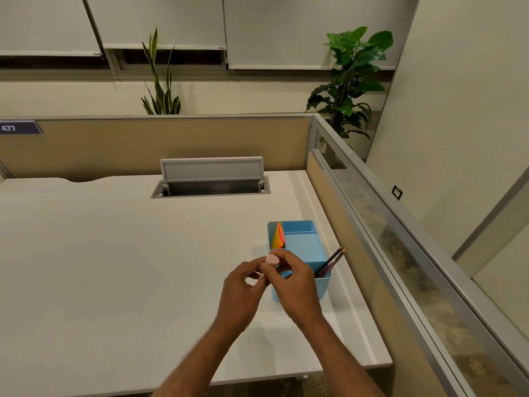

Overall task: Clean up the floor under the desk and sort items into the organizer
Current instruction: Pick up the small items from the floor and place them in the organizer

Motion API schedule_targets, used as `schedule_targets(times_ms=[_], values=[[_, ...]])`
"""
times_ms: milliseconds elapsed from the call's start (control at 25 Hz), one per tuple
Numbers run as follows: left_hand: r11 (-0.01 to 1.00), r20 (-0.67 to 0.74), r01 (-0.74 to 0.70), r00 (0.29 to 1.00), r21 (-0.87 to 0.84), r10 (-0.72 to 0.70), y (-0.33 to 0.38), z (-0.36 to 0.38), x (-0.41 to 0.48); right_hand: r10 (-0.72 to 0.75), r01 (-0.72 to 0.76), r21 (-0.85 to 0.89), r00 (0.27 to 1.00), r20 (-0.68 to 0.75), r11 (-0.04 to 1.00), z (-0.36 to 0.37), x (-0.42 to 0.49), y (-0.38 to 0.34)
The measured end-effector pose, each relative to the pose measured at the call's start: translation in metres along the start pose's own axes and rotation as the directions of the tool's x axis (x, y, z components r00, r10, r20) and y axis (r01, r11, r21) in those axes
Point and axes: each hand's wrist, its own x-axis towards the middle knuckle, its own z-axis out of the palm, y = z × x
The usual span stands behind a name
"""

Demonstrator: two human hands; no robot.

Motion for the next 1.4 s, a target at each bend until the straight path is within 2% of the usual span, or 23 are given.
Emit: schedule_targets(times_ms=[120,200,320,440,600,840,960,1160,1280,1400], values=[[0.997,-0.022,-0.028,0.999,0.074,0.030,-0.002,-0.003,0.001,-0.087,0.067,-0.098,0.972,-0.220,0.993,-0.017,0.011,0.003],[0.983,-0.066,-0.027,0.997,0.183,0.039,-0.007,-0.009,0.000,-0.112,0.044,-0.207,0.938,-0.328,0.977,-0.037,0.020,0.010],[0.950,-0.107,-0.031,0.992,0.309,0.067,-0.017,-0.020,-0.004,-0.074,-0.022,-0.402,0.972,-0.222,0.915,-0.052,0.024,0.023],[0.933,-0.117,-0.060,0.987,0.355,0.108,-0.021,-0.026,-0.005,-0.002,-0.041,-0.517,0.997,-0.082,0.855,-0.047,0.022,0.035],[0.910,-0.134,-0.094,0.978,0.403,0.161,-0.024,-0.033,-0.005,0.078,0.006,-0.724,0.994,0.083,0.690,-0.039,0.029,0.042],[0.891,-0.141,-0.104,0.973,0.441,0.184,-0.028,-0.040,-0.008,0.087,0.086,-0.839,0.984,0.157,0.538,-0.031,0.035,0.044],[0.889,-0.137,-0.095,0.975,0.449,0.173,-0.029,-0.043,-0.011,0.075,0.061,-0.826,0.989,0.124,0.560,-0.031,0.032,0.047],[0.870,-0.141,-0.125,0.966,0.476,0.216,-0.026,-0.052,-0.020,-0.052,0.000,-0.717,0.997,-0.051,0.697,-0.029,0.015,0.031],[0.853,-0.161,-0.154,0.950,0.498,0.266,-0.020,-0.063,-0.030,-0.221,0.092,-0.669,0.969,-0.111,0.738,-0.018,-0.005,0.006],[0.820,-0.199,-0.205,0.912,0.534,0.358,-0.008,-0.086,-0.049,-0.399,0.239,-0.610,0.906,-0.139,0.755,0.003,-0.034,-0.030]])
